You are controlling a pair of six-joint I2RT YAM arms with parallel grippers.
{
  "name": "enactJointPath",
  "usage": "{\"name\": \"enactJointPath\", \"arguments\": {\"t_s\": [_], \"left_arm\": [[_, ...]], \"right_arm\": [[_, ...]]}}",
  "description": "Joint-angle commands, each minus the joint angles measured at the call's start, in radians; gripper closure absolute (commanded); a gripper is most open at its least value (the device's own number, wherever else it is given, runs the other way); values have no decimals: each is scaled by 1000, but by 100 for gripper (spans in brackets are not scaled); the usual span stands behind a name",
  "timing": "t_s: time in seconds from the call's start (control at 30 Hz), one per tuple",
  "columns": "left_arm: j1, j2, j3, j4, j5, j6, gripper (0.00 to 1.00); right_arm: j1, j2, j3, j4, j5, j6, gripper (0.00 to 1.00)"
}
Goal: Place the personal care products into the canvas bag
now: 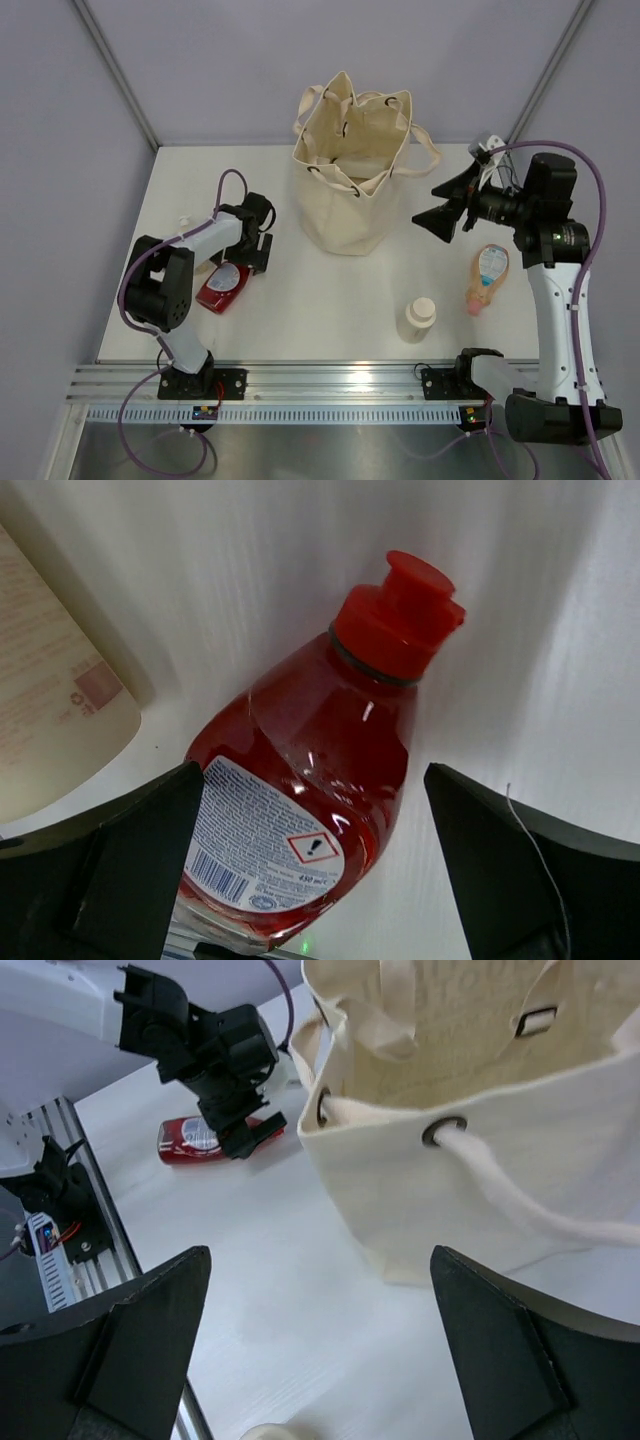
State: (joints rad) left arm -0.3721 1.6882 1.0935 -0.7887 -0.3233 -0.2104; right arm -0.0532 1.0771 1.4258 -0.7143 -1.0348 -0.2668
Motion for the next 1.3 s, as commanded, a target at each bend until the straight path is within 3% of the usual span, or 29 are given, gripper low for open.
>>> {"name": "enactJointPath", "arguments": {"t_s": [0.0,0.1,0.23,0.27,0.37,0.43,0.6,0.83,1.27], "left_arm": [[28,57,19,42,-20,8,4],[58,113,6,71,44,28,13],[114,146,-1,103,153,51,44],[125,139,12,100,194,57,58],[125,72,16,101,263,59,86],[125,10,2,117,308,55,96],[125,-253,-79,178,492,20,100],[127,-491,-168,302,667,-114,100],[127,-769,-207,532,805,-308,100]], "right_arm": [[-19,-17,-169,64,-68,43,1],[-25,-57,-275,127,-83,80,0],[-40,-118,-321,127,-96,61,1],[-43,-123,-329,127,-94,52,0],[-60,-146,-350,134,-103,57,1],[-69,-161,-358,139,-105,57,0],[-100,-200,-395,154,-105,66,1],[-126,-210,-419,177,-103,83,1],[-143,-200,-439,200,-97,100,1]]}}
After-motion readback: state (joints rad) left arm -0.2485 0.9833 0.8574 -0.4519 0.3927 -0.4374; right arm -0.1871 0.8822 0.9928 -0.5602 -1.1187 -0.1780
